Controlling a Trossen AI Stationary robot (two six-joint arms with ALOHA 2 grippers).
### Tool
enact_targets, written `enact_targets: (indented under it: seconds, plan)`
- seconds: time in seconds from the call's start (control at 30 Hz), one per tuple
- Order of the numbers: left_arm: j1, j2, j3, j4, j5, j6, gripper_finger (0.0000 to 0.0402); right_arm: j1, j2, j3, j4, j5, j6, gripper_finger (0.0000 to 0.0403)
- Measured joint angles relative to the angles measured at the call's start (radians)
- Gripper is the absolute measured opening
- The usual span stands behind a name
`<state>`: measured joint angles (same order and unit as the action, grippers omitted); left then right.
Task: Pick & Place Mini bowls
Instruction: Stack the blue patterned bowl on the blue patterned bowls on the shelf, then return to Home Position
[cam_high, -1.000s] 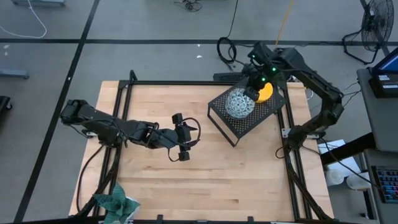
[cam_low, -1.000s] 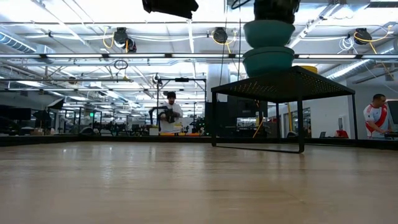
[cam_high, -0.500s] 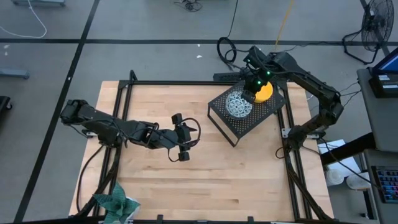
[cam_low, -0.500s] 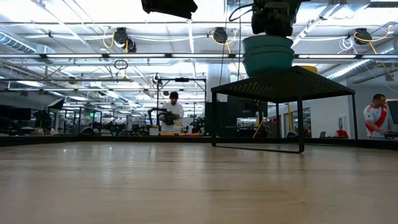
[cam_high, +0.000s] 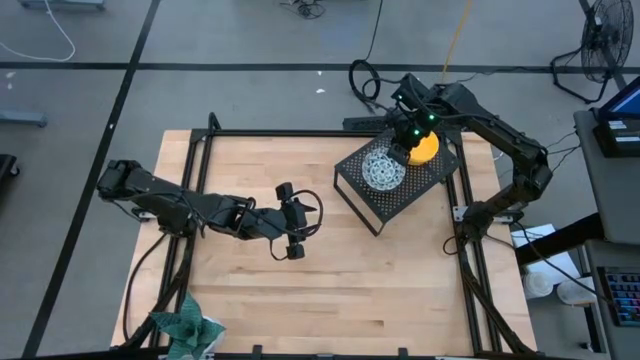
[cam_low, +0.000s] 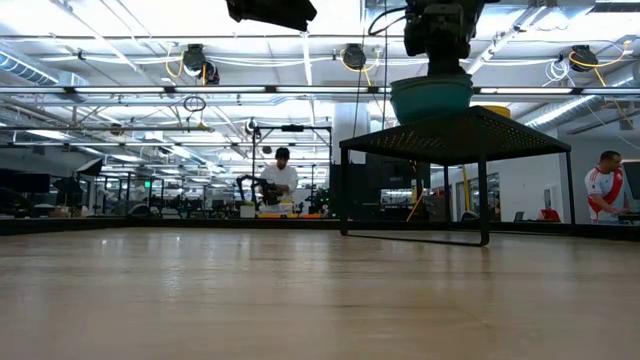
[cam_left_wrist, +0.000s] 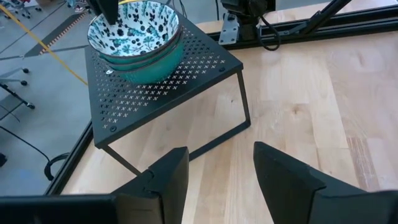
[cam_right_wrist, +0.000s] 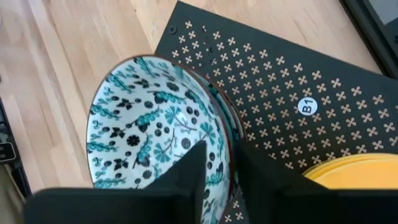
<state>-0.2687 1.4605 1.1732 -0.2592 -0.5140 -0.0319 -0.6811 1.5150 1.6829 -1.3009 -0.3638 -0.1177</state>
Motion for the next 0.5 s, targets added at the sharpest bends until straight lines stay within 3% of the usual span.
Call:
enact_targets:
  seconds: [0.3, 0.5]
  plan:
    - [0.000, 0.000, 0.000, 0.001, 0.000, 0.000, 0.0200, 0.000, -0.062, 0.070, 0.033, -0.003, 0.010, 0.0165]
    - [0.000, 0.000, 0.000, 0.002, 0.000, -0.021, 0.0202, 0.000, -0.171, 0.184, 0.067, -0.003, 0.087, 0.0191]
